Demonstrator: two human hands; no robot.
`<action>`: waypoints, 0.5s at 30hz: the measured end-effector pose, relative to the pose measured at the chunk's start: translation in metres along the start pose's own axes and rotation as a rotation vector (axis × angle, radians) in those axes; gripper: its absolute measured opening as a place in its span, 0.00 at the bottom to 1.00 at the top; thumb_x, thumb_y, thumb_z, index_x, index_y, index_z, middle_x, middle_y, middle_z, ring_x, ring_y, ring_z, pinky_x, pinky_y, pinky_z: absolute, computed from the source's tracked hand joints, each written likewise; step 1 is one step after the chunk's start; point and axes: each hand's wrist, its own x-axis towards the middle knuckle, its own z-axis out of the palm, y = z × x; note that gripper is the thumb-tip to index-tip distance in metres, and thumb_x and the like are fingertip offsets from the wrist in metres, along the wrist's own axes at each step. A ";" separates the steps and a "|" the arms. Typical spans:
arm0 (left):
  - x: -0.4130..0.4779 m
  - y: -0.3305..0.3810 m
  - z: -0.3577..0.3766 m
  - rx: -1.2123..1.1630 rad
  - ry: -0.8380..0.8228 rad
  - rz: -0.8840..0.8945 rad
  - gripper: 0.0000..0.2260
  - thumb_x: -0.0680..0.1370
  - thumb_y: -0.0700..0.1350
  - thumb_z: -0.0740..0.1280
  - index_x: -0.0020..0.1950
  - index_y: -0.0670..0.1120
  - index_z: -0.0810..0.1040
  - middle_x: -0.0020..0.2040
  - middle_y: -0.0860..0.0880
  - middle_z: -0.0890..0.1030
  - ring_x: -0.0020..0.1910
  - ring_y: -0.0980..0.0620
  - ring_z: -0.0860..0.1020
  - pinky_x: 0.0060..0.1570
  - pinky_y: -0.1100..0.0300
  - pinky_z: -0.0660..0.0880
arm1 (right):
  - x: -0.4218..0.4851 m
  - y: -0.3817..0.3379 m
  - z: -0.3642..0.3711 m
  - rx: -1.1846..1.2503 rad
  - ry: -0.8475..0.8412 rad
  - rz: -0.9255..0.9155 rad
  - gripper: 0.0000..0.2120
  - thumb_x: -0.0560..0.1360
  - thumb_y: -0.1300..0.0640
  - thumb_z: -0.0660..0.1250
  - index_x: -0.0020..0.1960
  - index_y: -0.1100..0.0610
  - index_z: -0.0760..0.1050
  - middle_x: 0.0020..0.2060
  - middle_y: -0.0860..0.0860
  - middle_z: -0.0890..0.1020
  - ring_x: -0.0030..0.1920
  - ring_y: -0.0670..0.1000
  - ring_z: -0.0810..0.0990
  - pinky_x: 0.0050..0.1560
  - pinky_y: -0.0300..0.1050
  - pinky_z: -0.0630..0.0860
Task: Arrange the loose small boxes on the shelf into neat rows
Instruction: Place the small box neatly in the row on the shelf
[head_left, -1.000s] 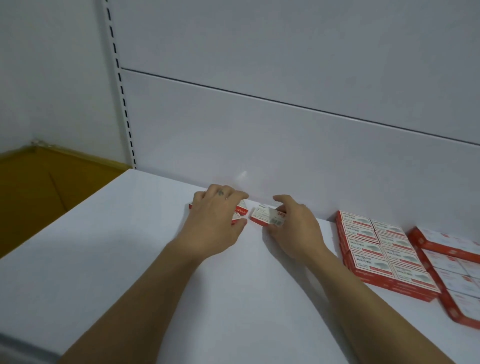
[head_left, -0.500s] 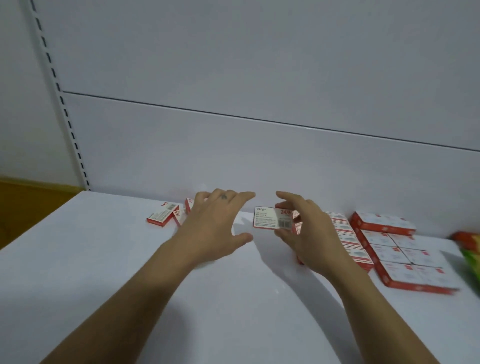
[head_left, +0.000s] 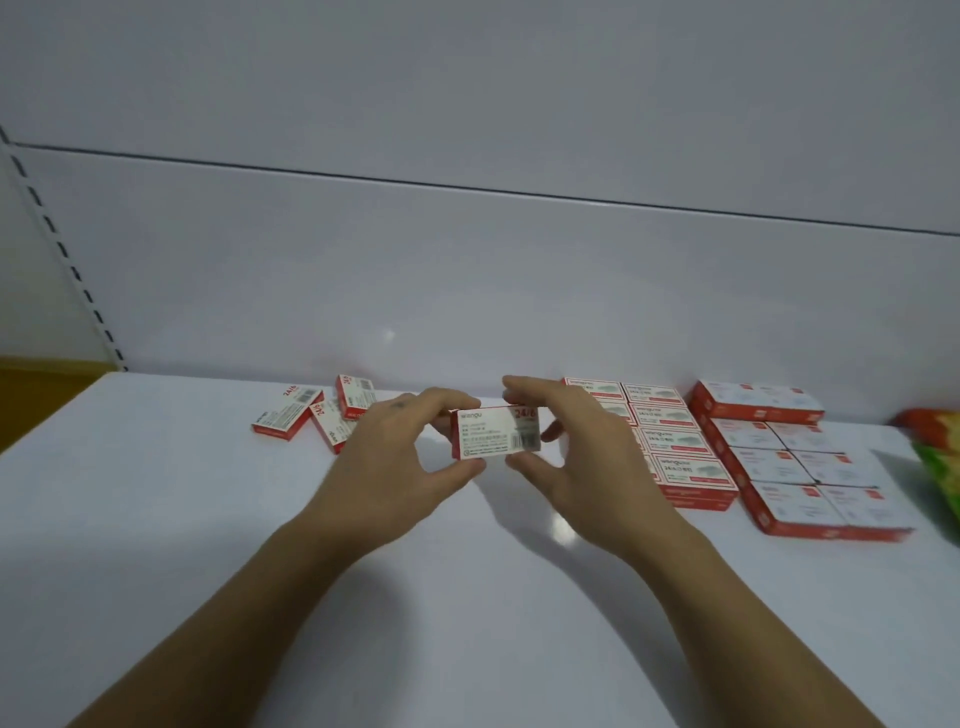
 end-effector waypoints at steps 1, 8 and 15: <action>0.000 0.001 0.000 -0.038 0.021 -0.007 0.20 0.69 0.49 0.76 0.57 0.58 0.75 0.50 0.61 0.80 0.53 0.59 0.77 0.50 0.69 0.74 | 0.000 -0.001 0.000 0.008 0.022 0.017 0.30 0.71 0.58 0.74 0.69 0.43 0.67 0.57 0.37 0.73 0.48 0.34 0.71 0.49 0.21 0.65; -0.002 0.003 0.006 -0.020 0.073 0.010 0.19 0.69 0.47 0.76 0.58 0.53 0.76 0.50 0.55 0.80 0.51 0.55 0.77 0.51 0.62 0.75 | 0.001 -0.012 0.002 0.287 -0.017 0.292 0.30 0.68 0.42 0.72 0.67 0.44 0.69 0.53 0.39 0.80 0.52 0.37 0.78 0.52 0.39 0.77; -0.005 0.007 0.014 0.055 0.135 0.225 0.18 0.69 0.50 0.68 0.58 0.50 0.75 0.48 0.57 0.77 0.49 0.60 0.72 0.52 0.59 0.72 | -0.002 -0.021 0.014 0.380 -0.035 0.393 0.28 0.65 0.45 0.76 0.62 0.46 0.72 0.47 0.40 0.80 0.49 0.38 0.78 0.51 0.40 0.77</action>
